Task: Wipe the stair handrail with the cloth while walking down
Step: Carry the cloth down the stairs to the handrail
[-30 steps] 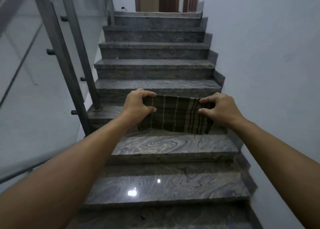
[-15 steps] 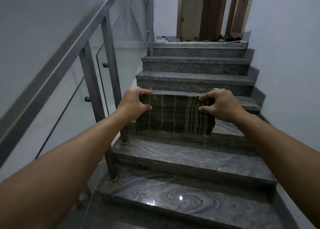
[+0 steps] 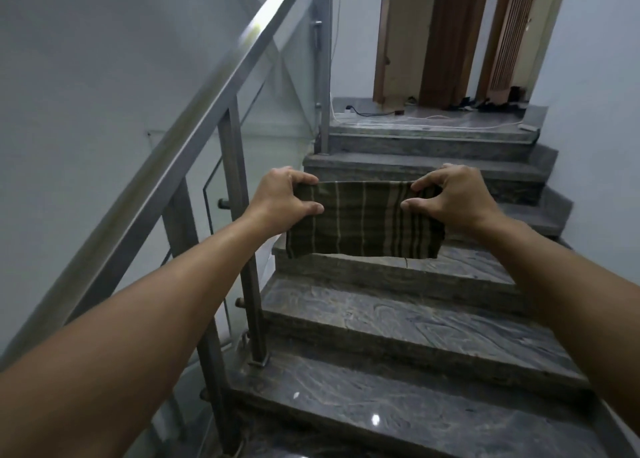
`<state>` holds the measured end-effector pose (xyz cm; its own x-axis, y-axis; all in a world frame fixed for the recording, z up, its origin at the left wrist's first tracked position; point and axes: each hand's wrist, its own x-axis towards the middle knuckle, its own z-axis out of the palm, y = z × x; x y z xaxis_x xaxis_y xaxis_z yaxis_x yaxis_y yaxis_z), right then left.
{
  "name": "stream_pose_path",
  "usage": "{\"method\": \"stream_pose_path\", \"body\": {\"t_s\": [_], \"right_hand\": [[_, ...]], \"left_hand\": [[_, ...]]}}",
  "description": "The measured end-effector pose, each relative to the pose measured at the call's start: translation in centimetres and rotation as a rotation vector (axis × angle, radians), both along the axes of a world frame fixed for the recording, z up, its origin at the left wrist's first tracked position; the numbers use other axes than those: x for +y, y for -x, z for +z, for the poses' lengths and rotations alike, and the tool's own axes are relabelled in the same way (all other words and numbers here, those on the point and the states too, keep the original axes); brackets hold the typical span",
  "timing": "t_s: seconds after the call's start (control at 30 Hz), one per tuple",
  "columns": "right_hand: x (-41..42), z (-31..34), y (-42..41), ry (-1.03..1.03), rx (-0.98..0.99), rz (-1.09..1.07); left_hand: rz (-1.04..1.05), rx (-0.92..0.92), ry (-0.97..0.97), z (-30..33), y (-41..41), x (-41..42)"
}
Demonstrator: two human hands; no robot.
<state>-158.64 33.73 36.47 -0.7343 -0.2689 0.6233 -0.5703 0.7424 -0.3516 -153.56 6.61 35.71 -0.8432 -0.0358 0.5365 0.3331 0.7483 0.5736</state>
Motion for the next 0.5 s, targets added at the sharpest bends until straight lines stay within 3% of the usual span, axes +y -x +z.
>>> {"method": "stream_pose_path", "body": {"t_s": [0.5], "right_hand": [[-0.6,16.2,20.4,0.020,-0.008,0.150]], "left_hand": [[0.158,0.053,0.013,15.3,18.3,0.4]]}}
